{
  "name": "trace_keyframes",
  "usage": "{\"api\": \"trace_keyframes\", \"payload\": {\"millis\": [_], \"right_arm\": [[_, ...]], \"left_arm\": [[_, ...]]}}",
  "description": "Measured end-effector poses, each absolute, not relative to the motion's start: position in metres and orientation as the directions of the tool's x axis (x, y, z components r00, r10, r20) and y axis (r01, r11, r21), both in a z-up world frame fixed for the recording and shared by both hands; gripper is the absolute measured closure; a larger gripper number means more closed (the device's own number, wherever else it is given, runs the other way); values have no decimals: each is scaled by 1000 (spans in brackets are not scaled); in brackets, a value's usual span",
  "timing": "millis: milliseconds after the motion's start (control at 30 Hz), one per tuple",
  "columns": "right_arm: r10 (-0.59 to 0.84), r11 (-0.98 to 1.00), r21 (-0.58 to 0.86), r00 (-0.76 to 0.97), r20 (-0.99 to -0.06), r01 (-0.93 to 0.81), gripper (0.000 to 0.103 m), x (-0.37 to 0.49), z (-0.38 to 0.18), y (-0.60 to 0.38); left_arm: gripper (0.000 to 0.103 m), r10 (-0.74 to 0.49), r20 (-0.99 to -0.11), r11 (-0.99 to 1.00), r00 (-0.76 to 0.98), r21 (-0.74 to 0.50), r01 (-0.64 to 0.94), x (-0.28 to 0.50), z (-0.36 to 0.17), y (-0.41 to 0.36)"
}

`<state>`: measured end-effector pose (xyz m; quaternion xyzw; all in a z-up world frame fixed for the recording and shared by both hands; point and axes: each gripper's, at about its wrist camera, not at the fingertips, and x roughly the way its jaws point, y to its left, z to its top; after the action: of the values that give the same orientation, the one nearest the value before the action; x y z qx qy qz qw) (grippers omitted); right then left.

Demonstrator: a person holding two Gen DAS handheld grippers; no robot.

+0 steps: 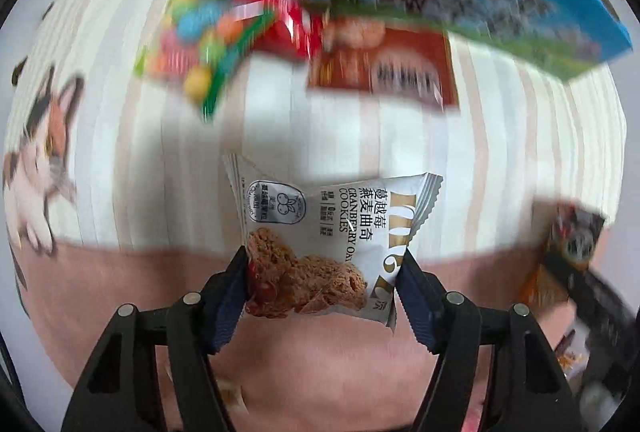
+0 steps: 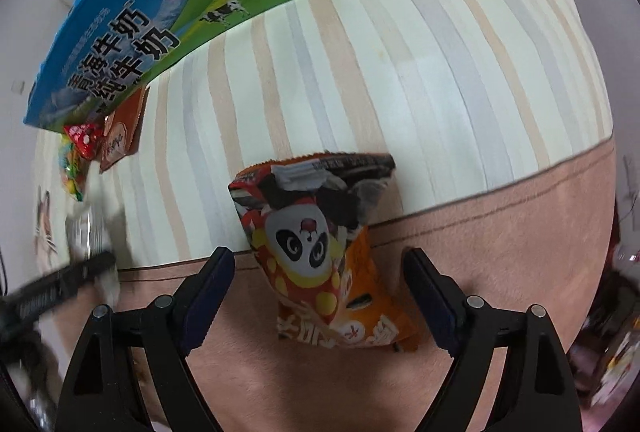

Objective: Organize snacks
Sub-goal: 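Lift both held packs up and over the cardboard box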

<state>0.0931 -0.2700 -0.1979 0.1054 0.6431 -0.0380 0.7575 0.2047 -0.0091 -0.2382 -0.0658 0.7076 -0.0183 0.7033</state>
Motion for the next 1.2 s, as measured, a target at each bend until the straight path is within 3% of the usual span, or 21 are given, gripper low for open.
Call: {"api": "trace_keyframes", "payload": {"millis": [33,100,200,367,667,733,767,867,1200], "right_arm": [[68,978,99,171,-983,186,17,94,-200,-268],[49,981,81,180,-982,175,36,99,-202,-262],[58,985,84,165,-985,150,44,105,-207,-251],[183,975,191,77,-980,112,44,96,-214,-229],[139,987,143,55,-989,69,34,89,-236,-203],[97,994,100,69,-993,39,39,88,-239,-196],[77,996,80,76,-994,29,47,87,-239,-193],[82,996,86,104,-991,32,52,84,-236,-195],[249,962,266,202,-947,62,56,98,-170,-220]], "left_arm": [[36,-134,-991,988,-17,-133,-83,197,-241,-8],[36,-147,-988,985,-38,-143,-97,188,-247,-6],[36,-141,-988,985,-63,-133,-114,181,-263,-4],[36,-126,-989,987,-72,-117,-114,180,-279,-21],[36,-117,-991,987,-66,-108,-116,184,-286,-23],[36,-117,-991,987,-58,-110,-115,181,-281,-23],[36,-122,-991,987,-52,-115,-116,181,-278,-23],[37,-140,-990,984,-33,-136,-116,179,-259,-22],[37,-265,-958,958,109,-274,-80,204,-171,-20]]}}
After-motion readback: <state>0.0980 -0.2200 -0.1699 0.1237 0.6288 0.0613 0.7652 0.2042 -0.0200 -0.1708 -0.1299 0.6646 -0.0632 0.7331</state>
